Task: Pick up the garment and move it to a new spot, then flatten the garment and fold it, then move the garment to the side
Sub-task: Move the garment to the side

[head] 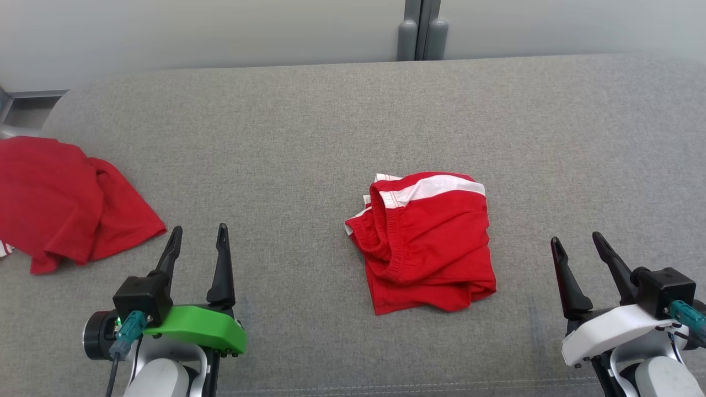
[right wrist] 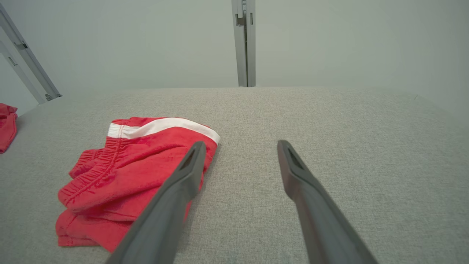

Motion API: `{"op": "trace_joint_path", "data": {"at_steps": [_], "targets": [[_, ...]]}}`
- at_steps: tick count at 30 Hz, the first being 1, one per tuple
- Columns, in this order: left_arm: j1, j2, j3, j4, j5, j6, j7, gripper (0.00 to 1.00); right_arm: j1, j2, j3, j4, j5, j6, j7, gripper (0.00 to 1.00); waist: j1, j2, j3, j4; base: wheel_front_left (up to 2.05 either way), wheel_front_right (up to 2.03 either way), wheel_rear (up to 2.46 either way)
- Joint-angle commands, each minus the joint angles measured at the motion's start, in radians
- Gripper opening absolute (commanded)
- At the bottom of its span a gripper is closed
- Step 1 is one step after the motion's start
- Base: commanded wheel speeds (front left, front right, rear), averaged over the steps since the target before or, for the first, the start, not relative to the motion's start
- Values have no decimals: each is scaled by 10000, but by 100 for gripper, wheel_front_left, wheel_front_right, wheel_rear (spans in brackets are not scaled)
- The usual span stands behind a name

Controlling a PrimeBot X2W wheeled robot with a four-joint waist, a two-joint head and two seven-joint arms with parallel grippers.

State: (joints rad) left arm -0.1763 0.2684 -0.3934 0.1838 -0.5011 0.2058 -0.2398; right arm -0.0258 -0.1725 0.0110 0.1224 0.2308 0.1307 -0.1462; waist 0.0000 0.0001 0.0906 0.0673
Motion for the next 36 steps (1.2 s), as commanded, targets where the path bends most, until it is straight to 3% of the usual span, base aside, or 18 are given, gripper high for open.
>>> {"op": "trace_joint_path", "data": {"at_steps": [1,10,19,27,28,29,36], "targets": [[67,86,-6,-32,-39,52,4,100,69,-9,-10,-63,-9,0,23,100,0,-1,2,-2,0,0,0],[-260,-17,-111,-68,-15,-75,-50,100,-354,-96,225,346,220,0,368,100,0,-1,245,205,0,0,0],[-598,-243,-273,116,41,-263,-138,100,-1392,-97,1387,1882,939,0,736,100,0,-1,767,694,0,0,0],[-827,-366,-286,268,109,-337,-183,100,-2165,187,1819,3279,1691,0,1217,100,0,-1,1110,813,0,0,0],[-856,-377,-282,283,117,-347,-185,100,-2244,184,1897,3357,1770,0,1255,42,0,-1,1141,812,0,0,0],[-877,-376,-276,304,135,-354,-191,100,-2303,140,1927,3438,1815,0,1310,0,0,-1,1164,803,0,0,0],[-986,-355,-214,321,201,-345,-230,100,-2472,-321,2013,3296,1901,-8,1226,0,0,-1,1238,543,0,0,0]]}}
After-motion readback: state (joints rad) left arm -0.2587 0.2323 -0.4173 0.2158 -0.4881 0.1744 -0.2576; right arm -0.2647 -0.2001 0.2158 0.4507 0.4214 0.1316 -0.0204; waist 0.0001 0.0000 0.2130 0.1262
